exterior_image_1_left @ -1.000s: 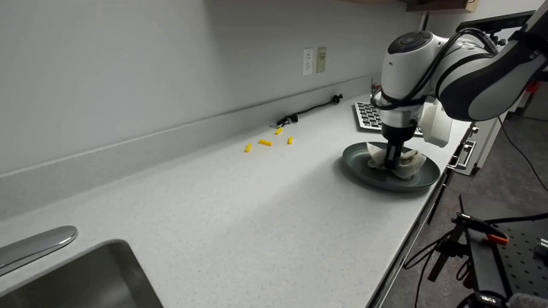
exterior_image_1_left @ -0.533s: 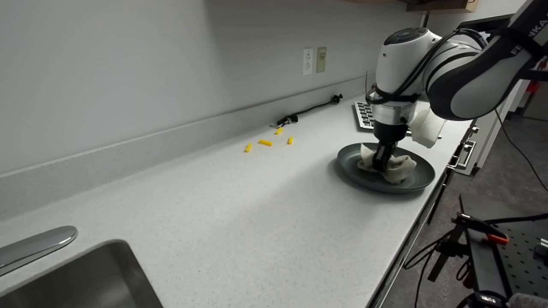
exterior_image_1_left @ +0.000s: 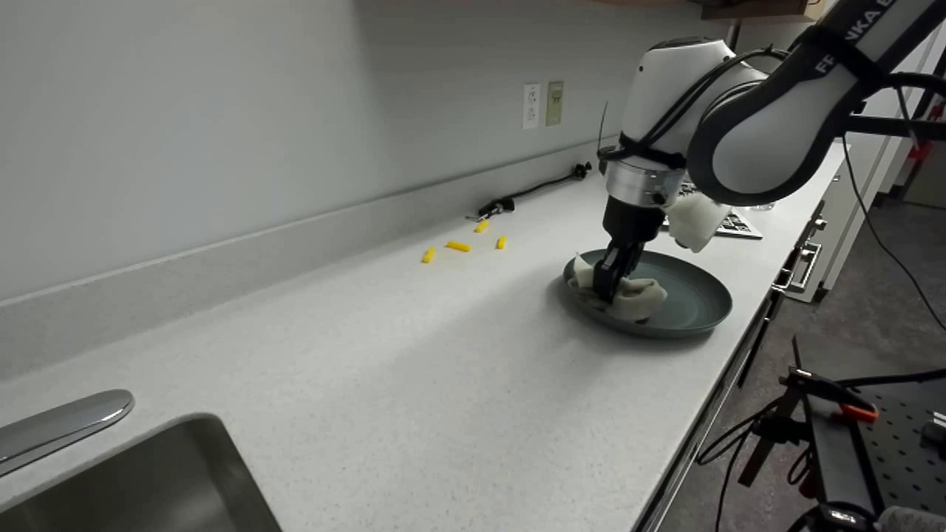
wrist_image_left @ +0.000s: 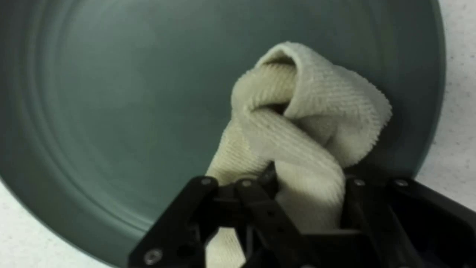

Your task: Wipe the plate with the cloth

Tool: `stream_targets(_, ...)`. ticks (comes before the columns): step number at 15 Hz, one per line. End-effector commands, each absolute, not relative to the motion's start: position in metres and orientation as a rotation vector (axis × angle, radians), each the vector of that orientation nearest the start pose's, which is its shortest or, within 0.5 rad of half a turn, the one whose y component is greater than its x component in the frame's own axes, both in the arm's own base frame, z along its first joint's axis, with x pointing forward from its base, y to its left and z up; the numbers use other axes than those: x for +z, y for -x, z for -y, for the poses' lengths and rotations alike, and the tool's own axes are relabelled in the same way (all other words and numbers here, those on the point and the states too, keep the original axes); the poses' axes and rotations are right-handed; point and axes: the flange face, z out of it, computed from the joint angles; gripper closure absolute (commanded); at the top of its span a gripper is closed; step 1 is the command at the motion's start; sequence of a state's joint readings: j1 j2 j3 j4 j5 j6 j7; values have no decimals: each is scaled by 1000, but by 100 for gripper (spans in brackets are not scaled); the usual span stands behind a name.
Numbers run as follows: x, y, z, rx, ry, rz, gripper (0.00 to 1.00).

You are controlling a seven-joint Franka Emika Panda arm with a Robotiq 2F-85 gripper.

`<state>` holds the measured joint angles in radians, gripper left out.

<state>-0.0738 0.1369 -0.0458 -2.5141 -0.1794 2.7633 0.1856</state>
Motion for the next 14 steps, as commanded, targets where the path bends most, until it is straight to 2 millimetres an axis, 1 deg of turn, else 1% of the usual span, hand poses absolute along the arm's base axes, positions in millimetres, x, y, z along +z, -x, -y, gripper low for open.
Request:
stream_targets(1, 242, -501, 27, -246, 3146, -144, 96)
stream_targets(7, 255, -535, -24, -314, 3071, 40, 96)
stream_targets(9, 257, -541, -35, -331, 3068, 107, 96)
stream_targets(10, 258, -543, -36, -337, 3073, 131, 96)
stream_targets(12, 258, -543, -28, -335, 3086, 139, 96)
stream_targets(14, 258, -539, -8, -335, 3121, 120, 96)
